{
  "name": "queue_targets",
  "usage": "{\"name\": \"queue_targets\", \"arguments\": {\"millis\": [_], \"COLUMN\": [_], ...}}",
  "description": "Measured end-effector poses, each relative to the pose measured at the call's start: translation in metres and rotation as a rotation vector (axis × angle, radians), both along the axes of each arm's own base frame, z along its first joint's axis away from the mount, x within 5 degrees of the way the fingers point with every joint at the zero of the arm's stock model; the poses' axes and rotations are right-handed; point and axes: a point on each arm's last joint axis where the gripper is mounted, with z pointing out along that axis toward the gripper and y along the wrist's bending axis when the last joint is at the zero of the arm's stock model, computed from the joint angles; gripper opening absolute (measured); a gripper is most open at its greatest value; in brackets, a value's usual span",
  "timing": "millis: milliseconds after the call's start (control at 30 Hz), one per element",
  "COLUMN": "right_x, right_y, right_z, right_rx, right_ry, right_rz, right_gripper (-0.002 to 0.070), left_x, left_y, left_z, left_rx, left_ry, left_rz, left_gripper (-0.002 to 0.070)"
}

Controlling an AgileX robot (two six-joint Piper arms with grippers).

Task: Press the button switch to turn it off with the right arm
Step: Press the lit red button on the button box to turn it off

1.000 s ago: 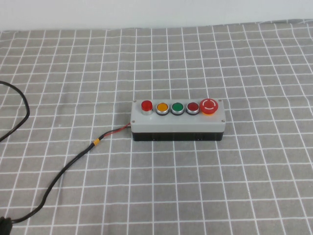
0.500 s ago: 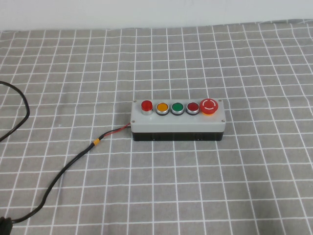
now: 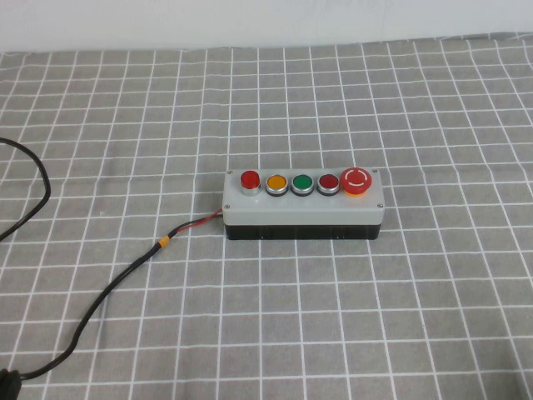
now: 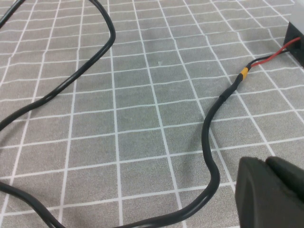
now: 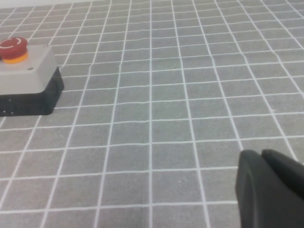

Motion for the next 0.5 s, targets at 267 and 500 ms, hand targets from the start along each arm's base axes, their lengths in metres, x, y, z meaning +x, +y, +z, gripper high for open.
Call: {"name": "queue_targets", "arguments": {"millis": [267, 500], "right_x": [-0.0002, -0.0002], "right_y": [0.0012, 0.0013], "right_z": [-0.0004, -0.0005], "right_rx": [0.04, 0.042], "right_ry": [0.007, 0.008], "right_rz": [0.003, 0.004], "right_gripper": [-0.0016, -0.0016], "left_x": [0.0, 0.0], "left_y": [0.0, 0.0], "left_z": [0.0, 0.0], "left_rx": [0.0, 0.0], "left_ry": [0.0, 0.0], "left_rz": [0.0, 0.0], "left_gripper": [-0.0004, -0.0004]}}
